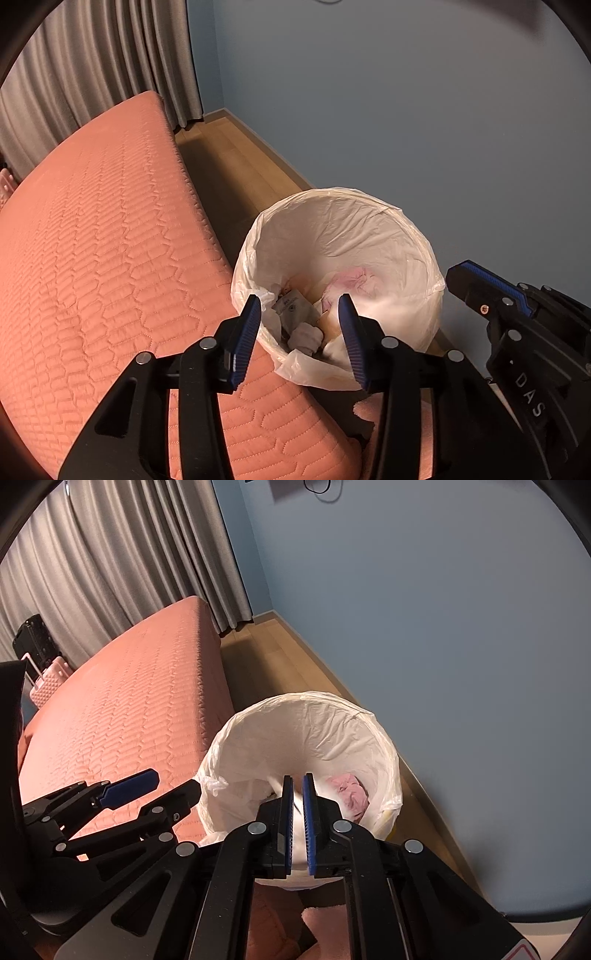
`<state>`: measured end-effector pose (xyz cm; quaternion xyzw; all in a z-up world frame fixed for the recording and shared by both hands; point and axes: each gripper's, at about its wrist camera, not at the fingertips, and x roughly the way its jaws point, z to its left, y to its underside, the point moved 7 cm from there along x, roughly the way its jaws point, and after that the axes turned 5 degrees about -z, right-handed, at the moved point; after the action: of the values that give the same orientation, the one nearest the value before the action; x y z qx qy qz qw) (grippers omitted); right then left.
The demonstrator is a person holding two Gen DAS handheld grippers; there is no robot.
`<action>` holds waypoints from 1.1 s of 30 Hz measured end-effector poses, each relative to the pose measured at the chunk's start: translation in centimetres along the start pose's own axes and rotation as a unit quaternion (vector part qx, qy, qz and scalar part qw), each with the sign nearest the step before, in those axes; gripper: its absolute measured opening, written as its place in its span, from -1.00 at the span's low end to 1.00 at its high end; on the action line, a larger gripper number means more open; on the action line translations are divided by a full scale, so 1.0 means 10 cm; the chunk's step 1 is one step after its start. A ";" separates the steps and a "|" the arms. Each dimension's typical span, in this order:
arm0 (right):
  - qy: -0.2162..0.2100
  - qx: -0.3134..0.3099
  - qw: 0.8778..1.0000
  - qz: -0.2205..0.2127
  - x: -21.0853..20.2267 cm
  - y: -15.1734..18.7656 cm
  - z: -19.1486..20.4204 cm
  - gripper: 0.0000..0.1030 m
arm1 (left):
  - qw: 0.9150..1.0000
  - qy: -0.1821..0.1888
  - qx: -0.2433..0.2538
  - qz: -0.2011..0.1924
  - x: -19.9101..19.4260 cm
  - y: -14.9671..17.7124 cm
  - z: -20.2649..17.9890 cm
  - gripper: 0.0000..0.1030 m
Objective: Collect trash
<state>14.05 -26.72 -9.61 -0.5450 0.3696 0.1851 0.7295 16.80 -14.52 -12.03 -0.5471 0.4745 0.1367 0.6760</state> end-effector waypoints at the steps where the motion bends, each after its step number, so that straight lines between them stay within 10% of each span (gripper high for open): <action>1: 0.000 -0.001 1.000 0.000 0.00 0.00 0.01 -0.87 | 1.000 0.000 -0.001 0.000 -0.01 0.01 0.01 -0.18; 33: 0.001 -0.033 0.999 -0.010 -0.32 0.01 0.35 -0.58 | 0.999 -0.024 -0.026 -0.023 -0.37 0.17 0.33 0.18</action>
<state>13.07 -22.96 -6.82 -0.5725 0.3585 0.1892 0.7127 15.32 -9.79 -10.28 -0.5719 0.4421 0.1466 0.6752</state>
